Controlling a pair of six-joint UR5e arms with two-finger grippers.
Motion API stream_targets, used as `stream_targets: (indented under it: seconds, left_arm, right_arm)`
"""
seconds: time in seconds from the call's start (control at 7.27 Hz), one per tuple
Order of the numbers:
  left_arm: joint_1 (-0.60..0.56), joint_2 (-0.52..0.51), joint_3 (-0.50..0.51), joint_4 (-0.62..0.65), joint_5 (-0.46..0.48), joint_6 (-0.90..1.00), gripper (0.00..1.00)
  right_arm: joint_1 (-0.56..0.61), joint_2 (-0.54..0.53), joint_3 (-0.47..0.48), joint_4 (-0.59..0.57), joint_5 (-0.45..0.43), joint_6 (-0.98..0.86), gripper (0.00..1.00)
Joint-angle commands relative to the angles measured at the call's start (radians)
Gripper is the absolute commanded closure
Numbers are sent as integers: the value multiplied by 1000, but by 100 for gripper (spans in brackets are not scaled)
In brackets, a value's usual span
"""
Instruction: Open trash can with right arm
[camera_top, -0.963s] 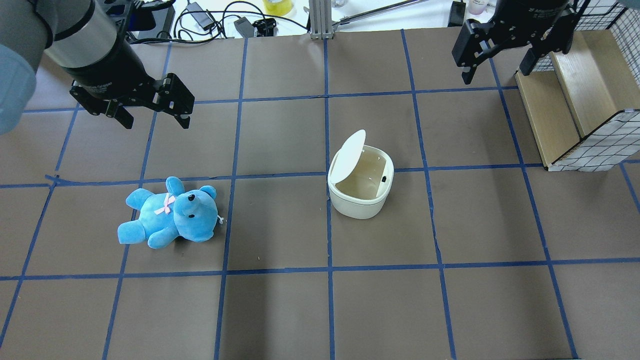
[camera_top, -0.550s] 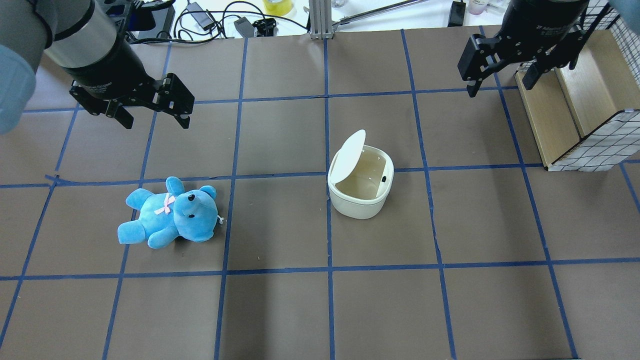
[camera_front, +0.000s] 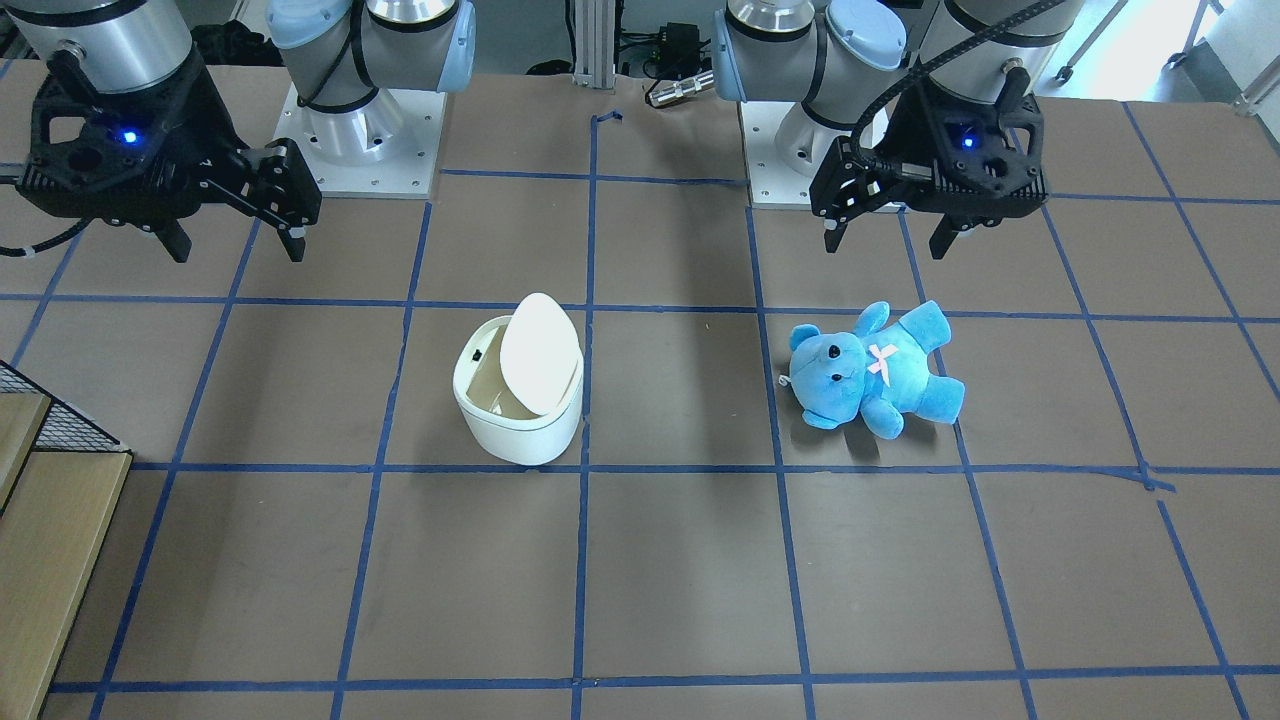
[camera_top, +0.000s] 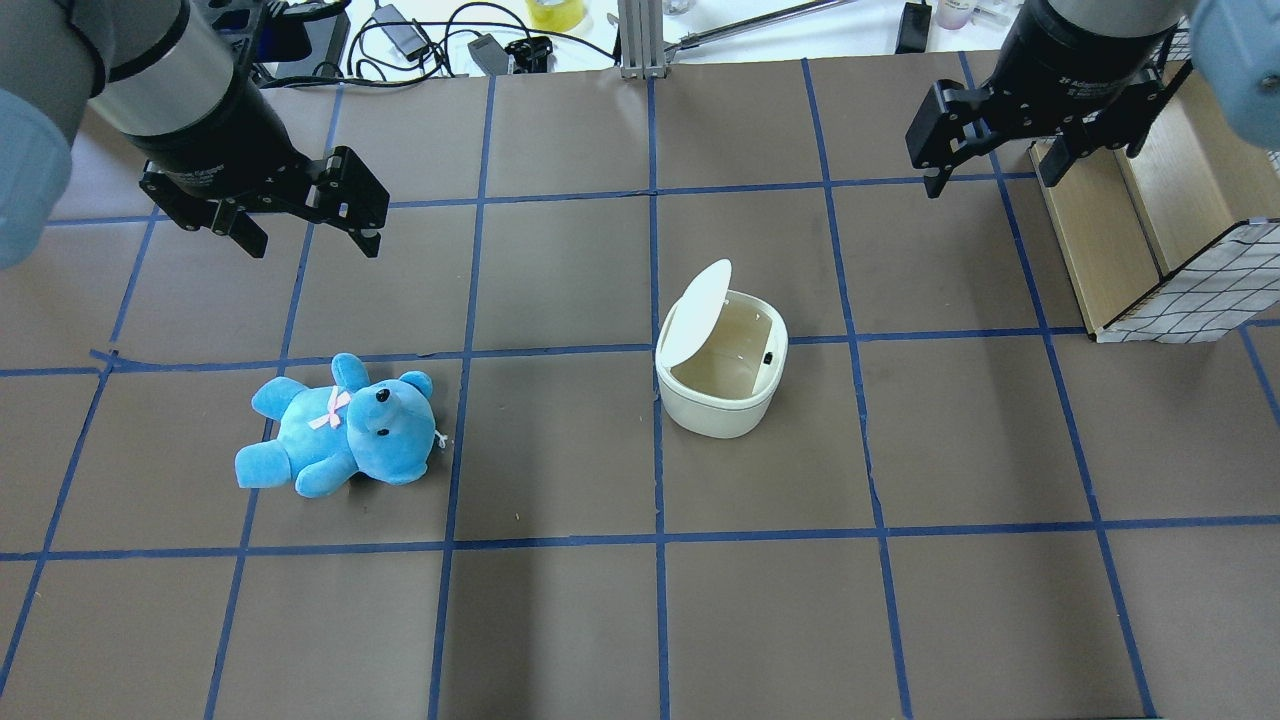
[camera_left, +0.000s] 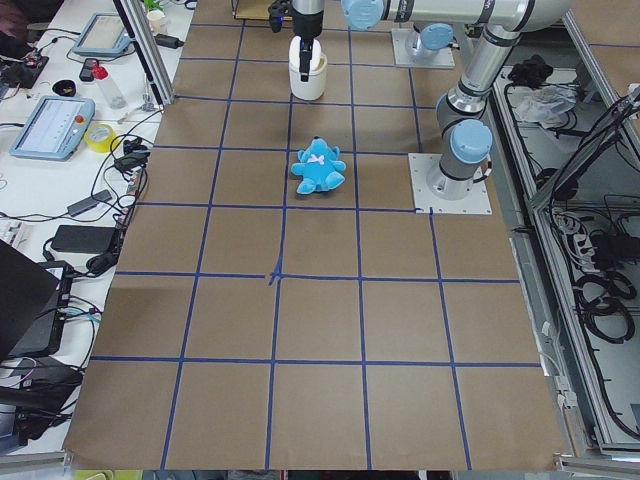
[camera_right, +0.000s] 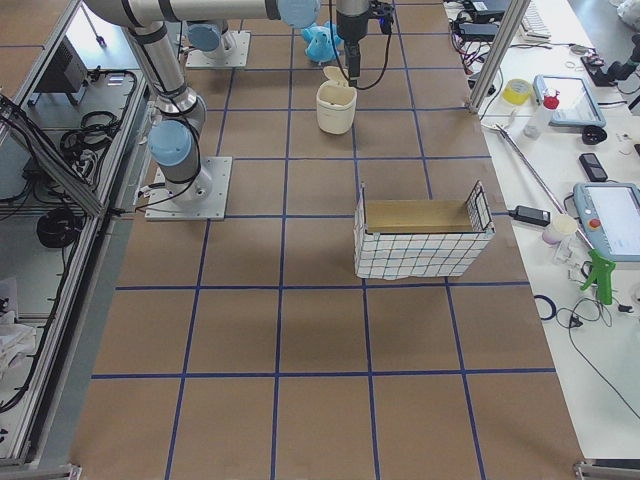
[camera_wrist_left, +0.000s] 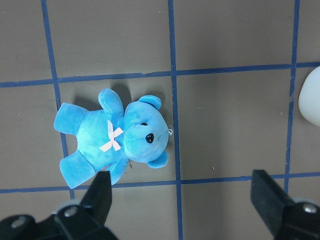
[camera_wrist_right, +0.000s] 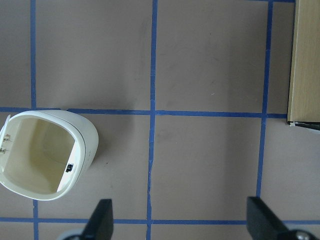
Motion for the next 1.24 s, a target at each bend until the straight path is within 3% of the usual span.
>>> stream_targets:
  seconds: [0.0, 0.69, 1.1]
  left_arm:
    - [0, 0, 0, 0, 1, 0, 0]
    - [0, 0, 0, 0, 1, 0, 0]
    - [0, 0, 0, 0, 1, 0, 0]
  right_arm:
    - [8, 0, 2, -7, 0, 2, 4]
    - [8, 4, -1, -4, 7, 70, 0]
    - [8, 2, -1, 34, 89, 86, 0]
